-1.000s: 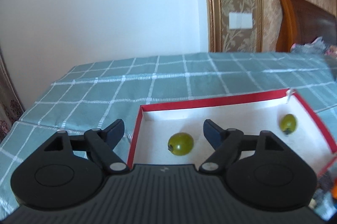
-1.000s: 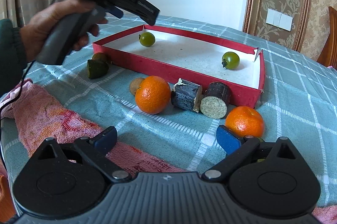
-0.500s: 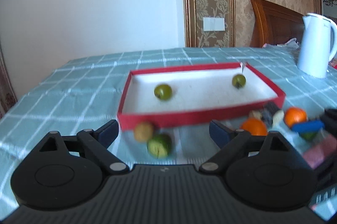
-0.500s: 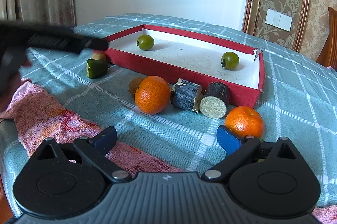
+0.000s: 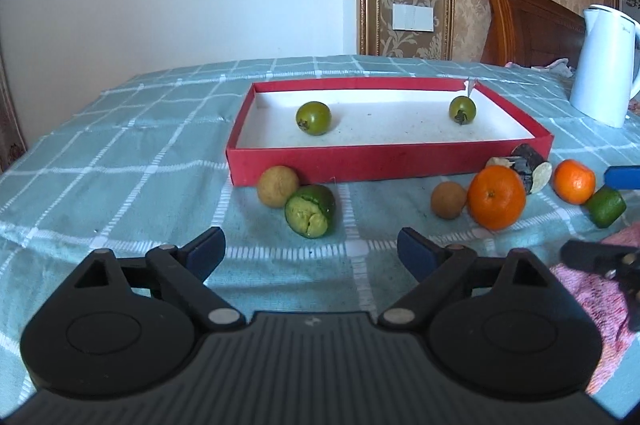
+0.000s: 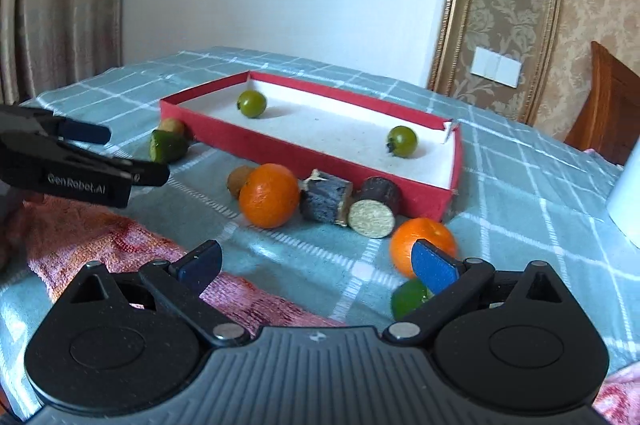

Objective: Organize fruits
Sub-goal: 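Withdraw the left gripper from the tray while right grasps a cut green lime half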

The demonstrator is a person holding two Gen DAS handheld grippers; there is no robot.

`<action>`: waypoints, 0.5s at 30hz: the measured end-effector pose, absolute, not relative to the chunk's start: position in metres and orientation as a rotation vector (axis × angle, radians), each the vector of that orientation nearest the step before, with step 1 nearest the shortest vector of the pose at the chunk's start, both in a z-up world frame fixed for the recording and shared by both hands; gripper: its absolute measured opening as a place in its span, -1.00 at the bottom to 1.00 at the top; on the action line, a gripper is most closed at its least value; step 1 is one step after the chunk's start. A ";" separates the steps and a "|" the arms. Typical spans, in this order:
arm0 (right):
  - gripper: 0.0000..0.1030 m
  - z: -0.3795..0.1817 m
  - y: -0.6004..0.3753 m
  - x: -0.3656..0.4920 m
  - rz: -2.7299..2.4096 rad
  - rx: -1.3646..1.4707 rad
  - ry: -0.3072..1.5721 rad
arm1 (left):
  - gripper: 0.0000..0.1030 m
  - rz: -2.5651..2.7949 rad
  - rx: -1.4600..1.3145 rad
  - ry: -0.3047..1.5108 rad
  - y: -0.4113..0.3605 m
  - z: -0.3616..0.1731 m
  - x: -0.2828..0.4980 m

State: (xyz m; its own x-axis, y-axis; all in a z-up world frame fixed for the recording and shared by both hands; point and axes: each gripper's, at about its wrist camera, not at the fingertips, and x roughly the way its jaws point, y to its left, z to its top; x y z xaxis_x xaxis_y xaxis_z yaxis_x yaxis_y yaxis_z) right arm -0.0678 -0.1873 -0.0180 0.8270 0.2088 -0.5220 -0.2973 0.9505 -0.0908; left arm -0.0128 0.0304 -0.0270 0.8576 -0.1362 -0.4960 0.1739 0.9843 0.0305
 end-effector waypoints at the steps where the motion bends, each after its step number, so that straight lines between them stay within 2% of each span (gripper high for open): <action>1: 0.97 -0.016 -0.191 -0.071 0.253 -0.166 0.524 | 0.81 -0.164 0.075 0.517 0.031 -0.027 -0.013; 8: 0.97 -0.009 -0.233 -0.085 0.109 -0.113 0.493 | 0.82 -0.199 0.043 0.548 0.035 -0.029 -0.009; 15: 0.96 -0.017 -0.255 -0.080 0.080 -0.053 0.542 | 0.85 -0.216 0.032 0.559 0.036 -0.029 -0.007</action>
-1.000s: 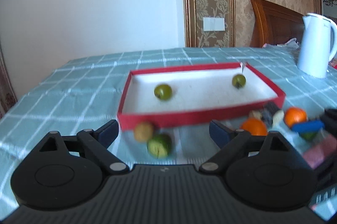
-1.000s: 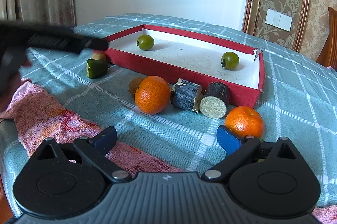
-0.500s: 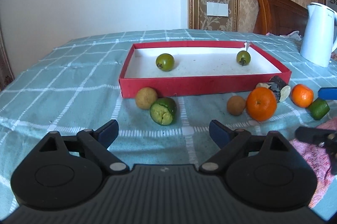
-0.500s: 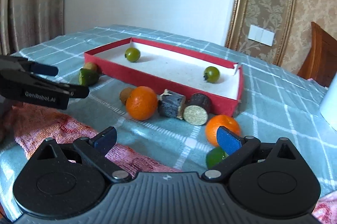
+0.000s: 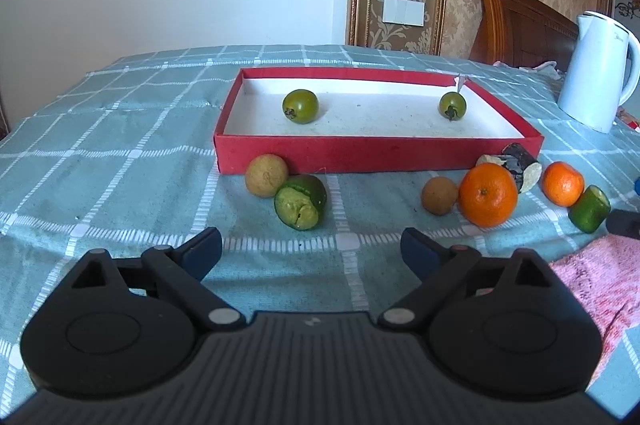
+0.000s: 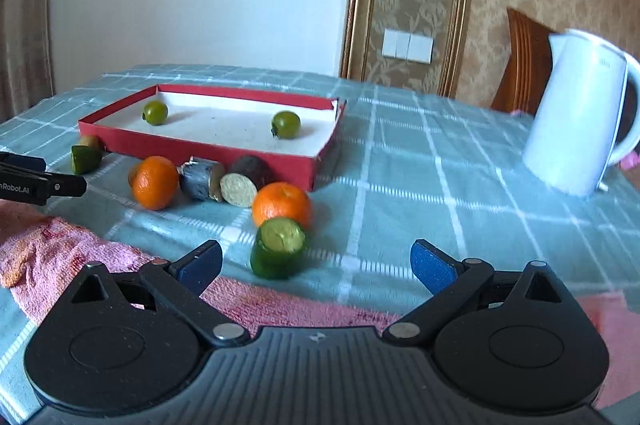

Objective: Organize fruits
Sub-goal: 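Withdraw the left gripper from the tray while right grasps a cut green lime half, then carry the cut lime half into the tray and open the right gripper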

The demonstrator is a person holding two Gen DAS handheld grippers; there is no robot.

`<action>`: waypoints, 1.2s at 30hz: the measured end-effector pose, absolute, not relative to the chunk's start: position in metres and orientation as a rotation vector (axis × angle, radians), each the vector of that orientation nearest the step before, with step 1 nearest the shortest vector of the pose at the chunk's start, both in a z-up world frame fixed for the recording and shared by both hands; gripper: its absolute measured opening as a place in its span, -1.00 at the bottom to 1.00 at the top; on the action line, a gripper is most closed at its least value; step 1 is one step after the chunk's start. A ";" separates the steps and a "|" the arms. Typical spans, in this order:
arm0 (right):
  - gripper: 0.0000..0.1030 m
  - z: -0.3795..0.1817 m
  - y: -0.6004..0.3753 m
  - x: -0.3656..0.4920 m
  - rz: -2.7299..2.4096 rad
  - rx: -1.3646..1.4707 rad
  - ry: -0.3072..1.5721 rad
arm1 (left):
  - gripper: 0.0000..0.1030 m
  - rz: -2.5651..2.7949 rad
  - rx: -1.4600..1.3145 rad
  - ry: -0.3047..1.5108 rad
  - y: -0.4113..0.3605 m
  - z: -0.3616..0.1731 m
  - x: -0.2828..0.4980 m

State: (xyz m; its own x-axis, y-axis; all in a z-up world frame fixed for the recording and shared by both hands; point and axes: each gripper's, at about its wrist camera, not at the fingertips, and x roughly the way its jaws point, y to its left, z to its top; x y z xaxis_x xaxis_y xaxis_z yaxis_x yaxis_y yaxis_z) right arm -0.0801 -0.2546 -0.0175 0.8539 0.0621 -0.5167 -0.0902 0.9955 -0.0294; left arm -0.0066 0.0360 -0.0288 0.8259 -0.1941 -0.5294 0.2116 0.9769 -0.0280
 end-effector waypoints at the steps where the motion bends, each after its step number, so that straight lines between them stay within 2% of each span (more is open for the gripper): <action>1: 0.92 -0.018 -0.254 -0.076 0.087 -0.046 0.546 | 0.85 -0.217 0.033 0.559 0.036 -0.029 -0.007; 2: 0.88 -0.018 -0.252 -0.073 0.095 -0.043 0.550 | 0.86 -0.217 0.032 0.559 0.036 -0.029 -0.007; 3: 0.75 -0.018 -0.250 -0.069 0.099 -0.036 0.553 | 0.87 -0.216 0.032 0.559 0.036 -0.029 -0.007; 4: 0.57 -0.019 -0.248 -0.065 0.103 -0.034 0.561 | 0.87 -0.215 0.029 0.560 0.036 -0.029 -0.007; 5: 0.47 -0.021 -0.245 -0.062 0.116 -0.037 0.576 | 0.88 -0.215 0.025 0.561 0.037 -0.029 -0.007; 7: 0.04 -0.025 -0.240 -0.054 0.139 -0.036 0.615 | 0.89 -0.216 0.017 0.563 0.038 -0.029 -0.006; 10: -0.33 -0.032 -0.238 -0.050 0.141 -0.025 0.630 | 0.89 -0.220 0.008 0.568 0.039 -0.029 -0.006; 17: -0.36 -0.030 -0.243 -0.054 0.139 0.001 0.605 | 0.93 -0.219 0.001 0.566 0.041 -0.029 -0.006; 23: -0.37 -0.004 -0.251 -0.054 0.122 0.029 0.528 | 0.95 -0.228 0.001 0.568 0.041 -0.029 -0.006; 36: -0.41 0.021 -0.222 0.030 0.096 -0.072 0.472 | 1.00 -0.238 -0.013 0.560 0.042 -0.028 -0.007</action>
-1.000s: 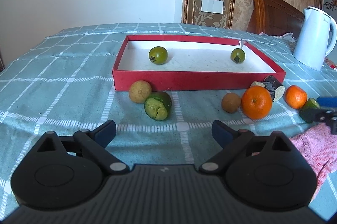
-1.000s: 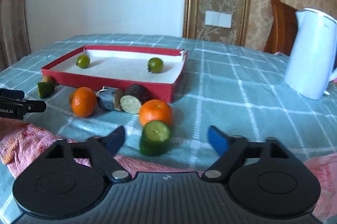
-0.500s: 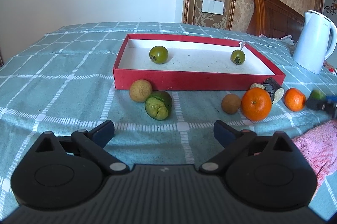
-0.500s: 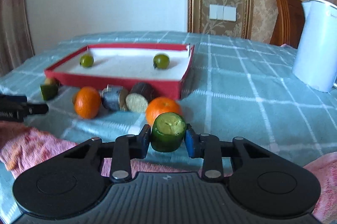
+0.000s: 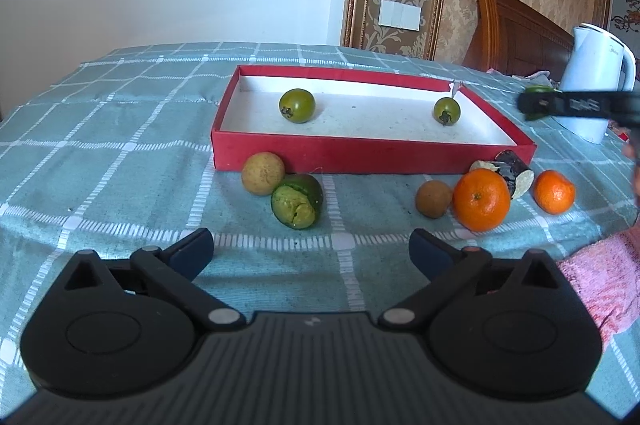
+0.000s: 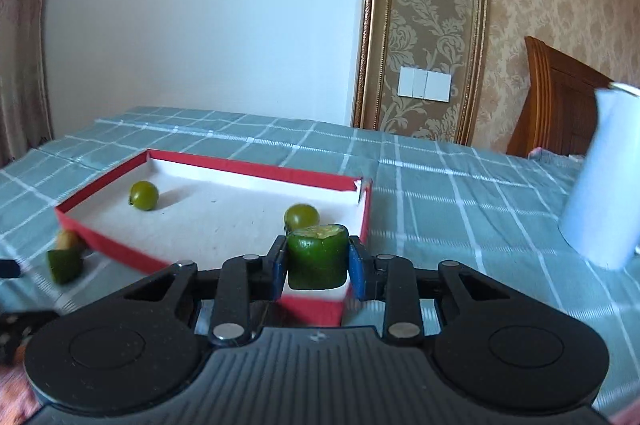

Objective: Organize fruits
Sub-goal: 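Carry the cut lime half into the tray and open the right gripper, then grasp the other cut green lime half with left while right withdraws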

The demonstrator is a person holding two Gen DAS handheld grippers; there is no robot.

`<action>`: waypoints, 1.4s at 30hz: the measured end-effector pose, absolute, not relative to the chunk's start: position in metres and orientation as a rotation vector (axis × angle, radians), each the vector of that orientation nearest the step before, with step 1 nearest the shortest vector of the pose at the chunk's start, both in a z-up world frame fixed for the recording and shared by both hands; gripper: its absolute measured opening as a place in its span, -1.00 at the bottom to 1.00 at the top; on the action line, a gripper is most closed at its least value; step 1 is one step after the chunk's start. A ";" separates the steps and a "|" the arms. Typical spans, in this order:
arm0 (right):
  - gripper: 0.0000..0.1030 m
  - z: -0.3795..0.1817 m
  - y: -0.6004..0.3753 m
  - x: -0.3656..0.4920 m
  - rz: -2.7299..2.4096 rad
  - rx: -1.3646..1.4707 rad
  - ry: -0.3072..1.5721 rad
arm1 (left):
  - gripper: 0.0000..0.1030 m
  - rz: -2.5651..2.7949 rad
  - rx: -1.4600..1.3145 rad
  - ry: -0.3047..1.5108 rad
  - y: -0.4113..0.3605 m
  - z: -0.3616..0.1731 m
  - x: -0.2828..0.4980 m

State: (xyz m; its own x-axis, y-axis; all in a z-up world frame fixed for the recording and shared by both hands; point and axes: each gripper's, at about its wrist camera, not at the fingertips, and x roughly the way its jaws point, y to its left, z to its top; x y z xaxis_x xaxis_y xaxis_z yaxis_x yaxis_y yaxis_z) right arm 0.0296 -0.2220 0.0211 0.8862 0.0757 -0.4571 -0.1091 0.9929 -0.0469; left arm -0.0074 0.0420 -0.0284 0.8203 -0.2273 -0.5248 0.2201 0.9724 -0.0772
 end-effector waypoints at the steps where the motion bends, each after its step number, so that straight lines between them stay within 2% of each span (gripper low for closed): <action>1: -0.41 0.020 -0.221 0.037 0.095 -0.071 0.481 | 1.00 -0.238 -0.013 0.560 0.042 -0.028 -0.007; 15: -0.41 -0.012 -0.207 0.113 0.088 -0.063 0.673 | 1.00 -0.234 -0.014 0.566 0.042 -0.028 -0.006; 26: -0.40 -0.014 -0.208 0.117 0.096 -0.064 0.672 | 1.00 -0.223 -0.015 0.577 0.042 -0.029 -0.004; 27: -0.38 -0.013 -0.209 0.116 0.099 -0.053 0.667 | 1.00 -0.221 -0.015 0.577 0.042 -0.029 -0.004; 29: -0.04 -0.011 -0.213 0.111 0.094 -0.039 0.663 | 1.00 -0.213 -0.016 0.575 0.042 -0.029 -0.004; 30: 0.31 -0.008 -0.215 0.106 0.085 -0.030 0.646 | 1.00 -0.212 -0.017 0.574 0.042 -0.029 -0.004; 31: 0.36 -0.005 -0.218 0.100 0.086 -0.023 0.620 | 1.00 -0.210 -0.017 0.574 0.042 -0.029 -0.005; 42: 0.37 0.015 -0.221 0.011 0.081 -0.037 0.381 | 0.95 -0.150 -0.041 0.530 0.043 -0.025 -0.006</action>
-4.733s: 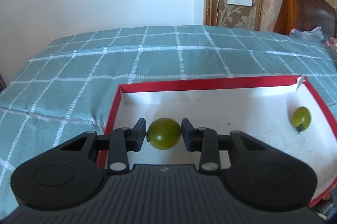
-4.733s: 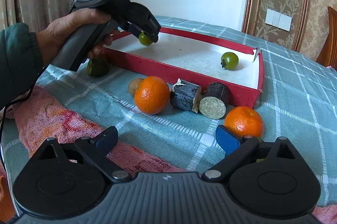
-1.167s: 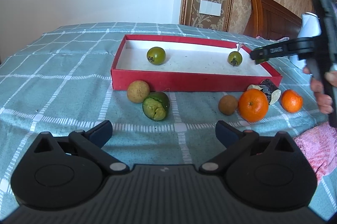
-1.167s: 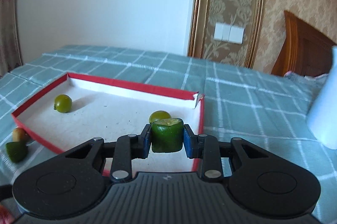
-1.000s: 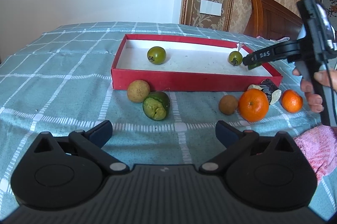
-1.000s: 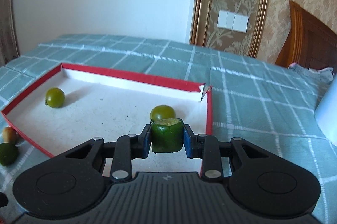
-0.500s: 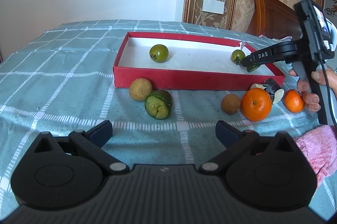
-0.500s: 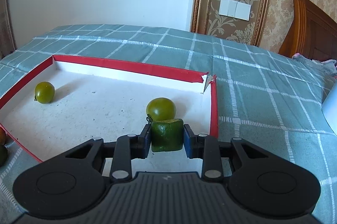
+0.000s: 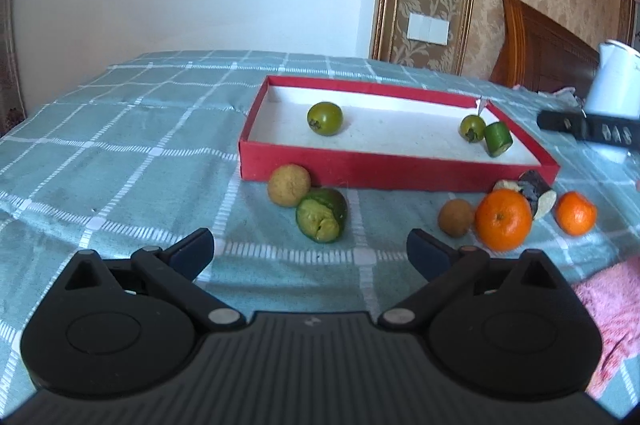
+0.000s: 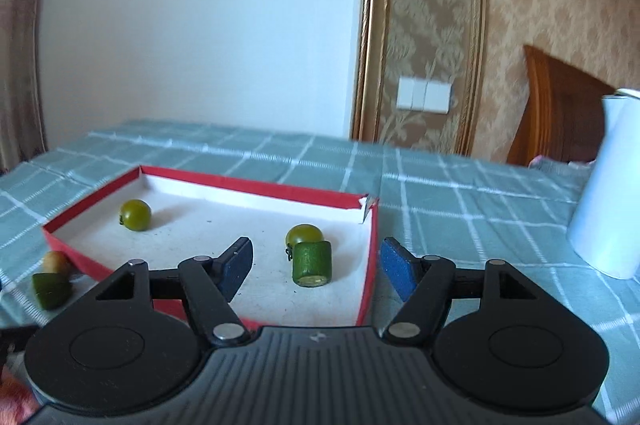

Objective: Organize fruits
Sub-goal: 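Grasp the other cut green lime half with left while right withdraws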

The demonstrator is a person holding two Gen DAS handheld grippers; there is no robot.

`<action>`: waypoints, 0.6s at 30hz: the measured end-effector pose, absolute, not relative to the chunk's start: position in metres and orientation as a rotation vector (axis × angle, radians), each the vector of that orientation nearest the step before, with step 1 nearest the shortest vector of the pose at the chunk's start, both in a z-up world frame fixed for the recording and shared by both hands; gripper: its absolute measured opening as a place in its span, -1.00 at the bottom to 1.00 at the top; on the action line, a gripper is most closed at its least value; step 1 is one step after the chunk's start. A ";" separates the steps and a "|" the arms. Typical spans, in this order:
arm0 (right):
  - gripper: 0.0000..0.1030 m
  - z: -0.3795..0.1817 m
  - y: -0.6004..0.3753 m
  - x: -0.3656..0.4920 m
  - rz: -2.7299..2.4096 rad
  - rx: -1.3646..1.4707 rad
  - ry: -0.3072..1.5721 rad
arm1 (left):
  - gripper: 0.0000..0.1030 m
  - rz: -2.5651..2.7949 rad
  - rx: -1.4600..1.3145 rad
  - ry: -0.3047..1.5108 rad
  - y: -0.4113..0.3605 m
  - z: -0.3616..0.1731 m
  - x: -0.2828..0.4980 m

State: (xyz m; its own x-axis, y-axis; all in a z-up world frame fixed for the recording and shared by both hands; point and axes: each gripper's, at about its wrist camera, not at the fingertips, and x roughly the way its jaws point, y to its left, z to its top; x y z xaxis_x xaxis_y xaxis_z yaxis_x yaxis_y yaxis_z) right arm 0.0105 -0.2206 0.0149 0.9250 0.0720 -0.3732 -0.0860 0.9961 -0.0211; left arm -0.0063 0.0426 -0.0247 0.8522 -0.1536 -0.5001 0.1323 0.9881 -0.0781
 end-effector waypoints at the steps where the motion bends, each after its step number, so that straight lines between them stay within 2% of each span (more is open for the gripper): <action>1: 0.37 0.013 -0.220 0.005 0.087 -0.038 0.375 | 0.88 -0.161 -0.039 0.528 0.041 -0.024 -0.006; 3: 0.37 0.012 -0.219 -0.003 0.107 -0.037 0.366 | 0.73 -0.174 -0.010 0.522 0.033 -0.022 -0.006; 11: 0.46 0.000 -0.210 -0.019 0.159 -0.042 0.380 | 0.56 -0.198 0.043 0.540 0.017 -0.022 0.008; 13: 0.47 0.001 -0.210 -0.022 0.160 -0.042 0.367 | 0.19 -0.200 0.035 0.553 0.018 -0.022 0.011; 18: 0.51 -0.001 -0.207 -0.022 0.159 -0.059 0.365 | -0.10 -0.177 -0.023 0.578 0.029 -0.022 0.019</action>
